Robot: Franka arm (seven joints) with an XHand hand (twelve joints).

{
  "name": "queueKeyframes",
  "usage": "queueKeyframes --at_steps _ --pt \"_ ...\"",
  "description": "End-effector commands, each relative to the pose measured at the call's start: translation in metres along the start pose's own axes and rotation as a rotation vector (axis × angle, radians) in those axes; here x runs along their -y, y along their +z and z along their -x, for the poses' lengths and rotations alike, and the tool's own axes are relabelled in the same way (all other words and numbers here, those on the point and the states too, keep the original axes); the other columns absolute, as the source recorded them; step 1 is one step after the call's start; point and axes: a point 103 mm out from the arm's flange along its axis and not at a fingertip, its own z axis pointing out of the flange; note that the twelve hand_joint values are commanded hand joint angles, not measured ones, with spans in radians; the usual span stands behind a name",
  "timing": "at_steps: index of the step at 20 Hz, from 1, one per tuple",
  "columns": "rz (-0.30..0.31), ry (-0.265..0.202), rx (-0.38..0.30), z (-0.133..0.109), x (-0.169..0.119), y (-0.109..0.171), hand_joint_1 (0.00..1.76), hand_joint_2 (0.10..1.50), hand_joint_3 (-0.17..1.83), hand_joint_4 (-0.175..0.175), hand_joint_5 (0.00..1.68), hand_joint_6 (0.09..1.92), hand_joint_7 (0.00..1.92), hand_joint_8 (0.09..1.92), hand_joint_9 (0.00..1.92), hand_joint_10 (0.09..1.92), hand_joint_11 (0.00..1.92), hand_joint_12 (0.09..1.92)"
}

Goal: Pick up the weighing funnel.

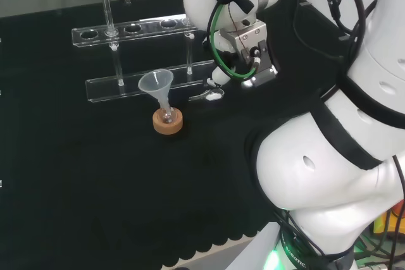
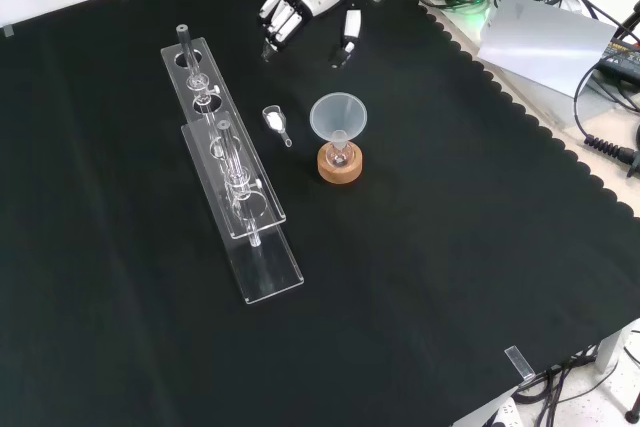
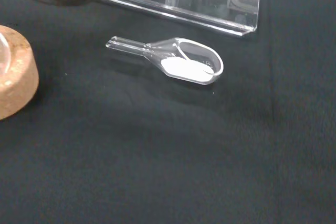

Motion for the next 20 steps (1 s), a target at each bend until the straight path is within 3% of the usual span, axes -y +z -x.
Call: queueKeyframes --at_steps 1,8,9,20 --pt "-0.01 0.005 -0.019 0.012 -0.011 0.012 0.78 0.67 0.5 -0.07 0.48 0.09 0.42 0.73 0.75 0.65 0.44 1.29" --pt "-0.037 -0.003 -0.017 0.014 -0.033 0.03 0.78 0.68 0.51 -0.072 0.49 0.09 0.44 0.74 0.76 0.65 0.44 1.29" --pt "-0.043 0.016 -0.016 0.014 -0.037 0.033 0.79 0.68 0.51 -0.072 0.49 0.09 0.44 0.74 0.76 0.65 0.44 1.29" --pt "-0.079 -0.017 -0.068 0.023 -0.069 0.064 0.82 0.67 0.53 -0.071 0.54 0.09 0.47 0.74 0.77 0.63 0.45 1.29"
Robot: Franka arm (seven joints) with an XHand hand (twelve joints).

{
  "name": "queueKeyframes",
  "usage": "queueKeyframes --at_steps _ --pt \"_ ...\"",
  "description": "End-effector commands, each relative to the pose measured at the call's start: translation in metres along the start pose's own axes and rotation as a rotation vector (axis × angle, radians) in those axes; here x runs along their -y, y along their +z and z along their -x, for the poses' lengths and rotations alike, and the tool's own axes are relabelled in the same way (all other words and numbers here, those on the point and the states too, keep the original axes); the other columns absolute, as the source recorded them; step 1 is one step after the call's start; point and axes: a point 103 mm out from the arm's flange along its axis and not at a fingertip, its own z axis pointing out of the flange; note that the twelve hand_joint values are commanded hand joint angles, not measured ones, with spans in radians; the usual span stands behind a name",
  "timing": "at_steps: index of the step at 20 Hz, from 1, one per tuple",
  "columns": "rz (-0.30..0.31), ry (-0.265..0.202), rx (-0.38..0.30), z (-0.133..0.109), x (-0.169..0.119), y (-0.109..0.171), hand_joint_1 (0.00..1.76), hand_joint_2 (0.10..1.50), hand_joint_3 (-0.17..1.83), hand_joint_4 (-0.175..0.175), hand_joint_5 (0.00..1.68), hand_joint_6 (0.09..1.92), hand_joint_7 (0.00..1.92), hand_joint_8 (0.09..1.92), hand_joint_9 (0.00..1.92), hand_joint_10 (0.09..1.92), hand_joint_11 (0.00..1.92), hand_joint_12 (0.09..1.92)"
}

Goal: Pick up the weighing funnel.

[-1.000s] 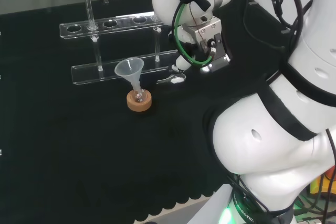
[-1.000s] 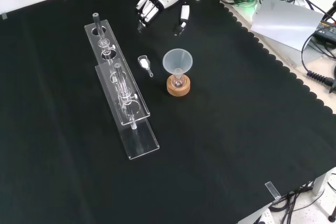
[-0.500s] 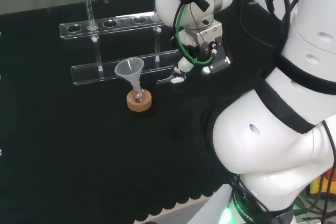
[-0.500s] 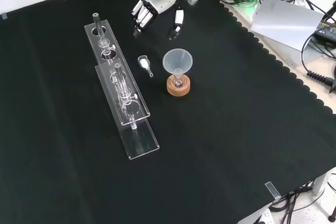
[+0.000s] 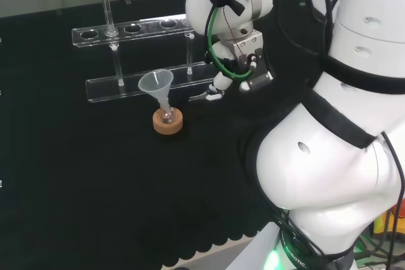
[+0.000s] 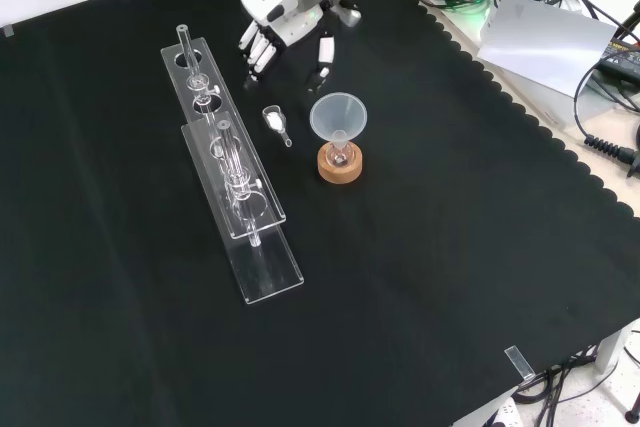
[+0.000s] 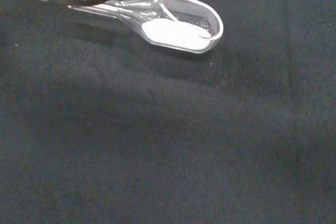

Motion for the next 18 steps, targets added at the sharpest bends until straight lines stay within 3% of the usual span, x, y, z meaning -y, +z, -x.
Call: queueKeyframes --at_steps 1,9,18 --pt "-0.012 -0.016 -0.029 0.013 -0.021 0.013 0.82 0.67 0.53 -0.071 0.54 0.09 0.46 0.74 0.77 0.63 0.45 1.29" --pt "-0.046 -0.041 0.008 0.009 -0.03 0.029 0.84 0.66 0.53 -0.071 0.58 0.1 0.47 0.75 0.78 0.63 0.46 1.28" --pt "-0.066 -0.017 0.025 0.005 -0.029 0.039 0.84 0.66 0.54 -0.066 0.63 0.14 0.5 0.75 0.79 0.62 0.46 1.28"
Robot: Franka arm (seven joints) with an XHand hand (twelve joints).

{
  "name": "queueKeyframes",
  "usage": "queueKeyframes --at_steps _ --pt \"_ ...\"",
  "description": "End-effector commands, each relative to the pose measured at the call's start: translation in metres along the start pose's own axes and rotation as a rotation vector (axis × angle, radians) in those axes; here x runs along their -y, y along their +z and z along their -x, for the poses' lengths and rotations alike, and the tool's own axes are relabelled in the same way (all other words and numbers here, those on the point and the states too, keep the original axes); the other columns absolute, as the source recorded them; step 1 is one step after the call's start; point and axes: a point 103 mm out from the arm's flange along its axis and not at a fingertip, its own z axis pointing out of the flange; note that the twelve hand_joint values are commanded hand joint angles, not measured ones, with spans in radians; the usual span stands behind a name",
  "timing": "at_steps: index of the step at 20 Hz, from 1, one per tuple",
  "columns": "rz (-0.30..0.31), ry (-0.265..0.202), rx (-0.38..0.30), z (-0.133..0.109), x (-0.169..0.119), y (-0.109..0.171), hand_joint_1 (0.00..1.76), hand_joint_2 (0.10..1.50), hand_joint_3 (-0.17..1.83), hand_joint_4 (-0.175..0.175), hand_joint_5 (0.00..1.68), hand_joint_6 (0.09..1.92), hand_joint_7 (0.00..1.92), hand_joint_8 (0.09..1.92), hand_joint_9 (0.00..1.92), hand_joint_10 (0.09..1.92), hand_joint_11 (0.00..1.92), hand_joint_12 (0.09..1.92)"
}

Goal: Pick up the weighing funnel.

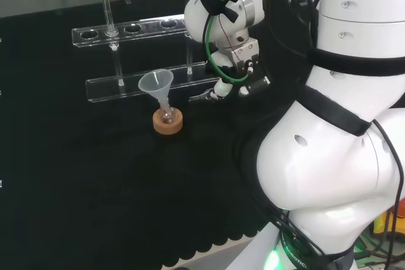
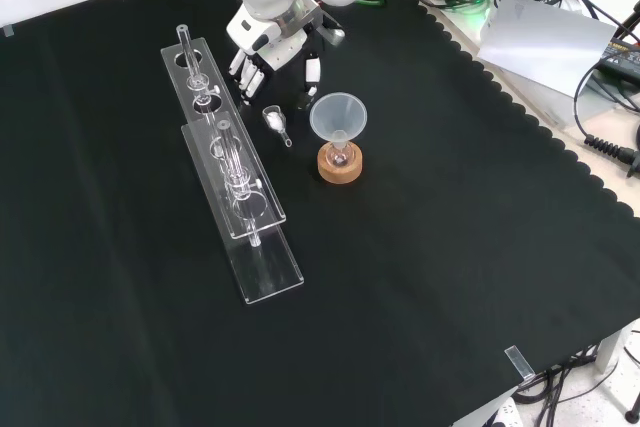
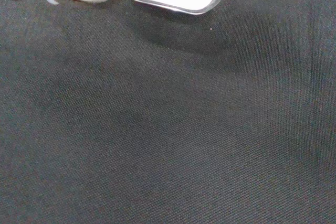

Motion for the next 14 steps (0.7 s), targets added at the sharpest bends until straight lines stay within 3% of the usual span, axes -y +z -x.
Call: queueKeyframes --at_steps 1,5,10,14 --pt "-0.012 0.019 0.015 -0.002 0.0 0.009 0.84 0.66 0.54 -0.065 0.64 0.14 0.5 0.75 0.79 0.62 0.46 1.28" --pt "-0.015 0.005 0.028 -0.008 -0.002 0.012 0.85 0.66 0.54 -0.062 0.67 0.17 0.51 0.75 0.8 0.62 0.46 1.27" --pt "-0.012 -0.008 0.031 -0.014 -0.003 0.012 0.86 0.64 0.57 -0.058 0.56 0.53 0.54 0.74 0.82 0.6 0.46 1.28" --pt "-0.01 -0.007 0.033 -0.005 -0.005 0.014 0.86 0.64 0.57 -0.054 0.57 0.65 0.56 0.75 0.82 0.6 0.46 1.27"
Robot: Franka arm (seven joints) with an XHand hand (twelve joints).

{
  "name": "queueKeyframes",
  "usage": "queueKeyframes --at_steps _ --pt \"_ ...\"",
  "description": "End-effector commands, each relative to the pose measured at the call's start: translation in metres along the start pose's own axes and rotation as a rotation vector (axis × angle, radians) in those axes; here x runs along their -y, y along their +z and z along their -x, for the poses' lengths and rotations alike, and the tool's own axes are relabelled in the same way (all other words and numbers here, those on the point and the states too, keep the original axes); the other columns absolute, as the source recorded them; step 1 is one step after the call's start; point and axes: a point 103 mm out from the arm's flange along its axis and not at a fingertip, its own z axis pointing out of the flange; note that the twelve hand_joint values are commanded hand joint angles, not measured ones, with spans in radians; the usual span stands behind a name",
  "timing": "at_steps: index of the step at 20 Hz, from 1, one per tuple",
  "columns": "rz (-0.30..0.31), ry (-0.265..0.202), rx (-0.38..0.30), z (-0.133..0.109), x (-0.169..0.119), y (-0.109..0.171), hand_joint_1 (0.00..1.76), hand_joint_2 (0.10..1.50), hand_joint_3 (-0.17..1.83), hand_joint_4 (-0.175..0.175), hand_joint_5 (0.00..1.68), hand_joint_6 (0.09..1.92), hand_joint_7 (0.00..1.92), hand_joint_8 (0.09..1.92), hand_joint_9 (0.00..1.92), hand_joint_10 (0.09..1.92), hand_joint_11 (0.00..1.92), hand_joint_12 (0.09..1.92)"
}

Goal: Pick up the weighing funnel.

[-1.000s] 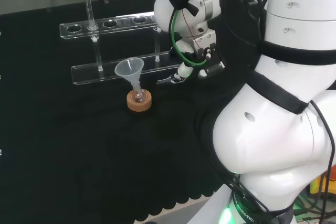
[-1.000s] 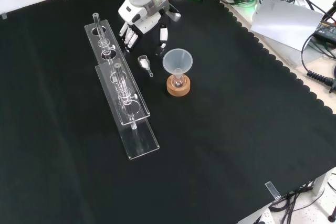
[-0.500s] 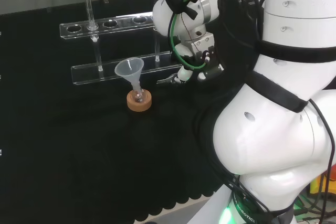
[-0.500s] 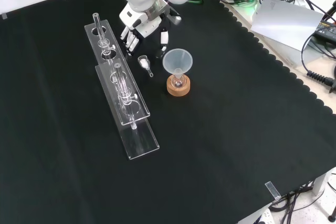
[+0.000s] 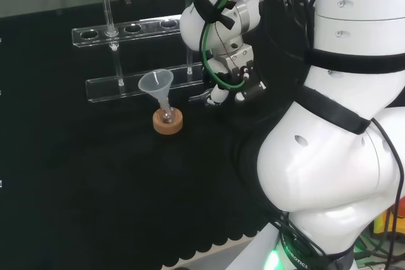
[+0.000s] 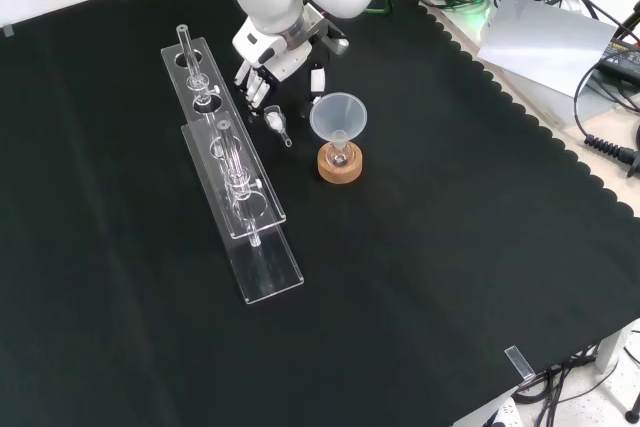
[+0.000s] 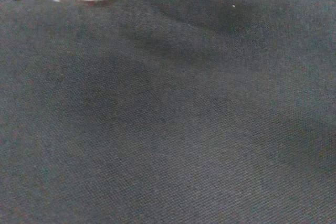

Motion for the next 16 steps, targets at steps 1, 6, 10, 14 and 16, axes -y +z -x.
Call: queueKeyframes --at_steps 1,6,10,14,16 --pt "0.002 0.005 0.015 0.003 -0.0011 0.0015 0.86 0.64 0.57 -0.052 0.58 0.67 0.56 0.75 0.82 0.6 0.46 1.27" --pt "0.005 -0.004 0.022 0.0011 -0.0013 0.0011 0.87 0.64 0.58 -0.042 0.65 0.72 0.6 0.76 0.84 0.61 0.47 1.28" --pt "0.001 0.004 0.024 0.0017 -0.0015 0.0016 0.88 0.64 0.58 -0.044 0.65 0.76 0.63 0.75 0.85 0.6 0.49 1.27" --pt "0.0 0.026 0.021 0.0021 -0.0024 0.0026 0.88 0.64 0.58 -0.046 0.64 0.76 0.64 0.75 0.86 0.6 0.5 1.26" --pt "-0.003 0.023 0.019 0.0026 -0.0025 0.0033 0.88 0.64 0.59 -0.047 0.63 0.76 0.64 0.75 0.86 0.6 0.5 1.26"
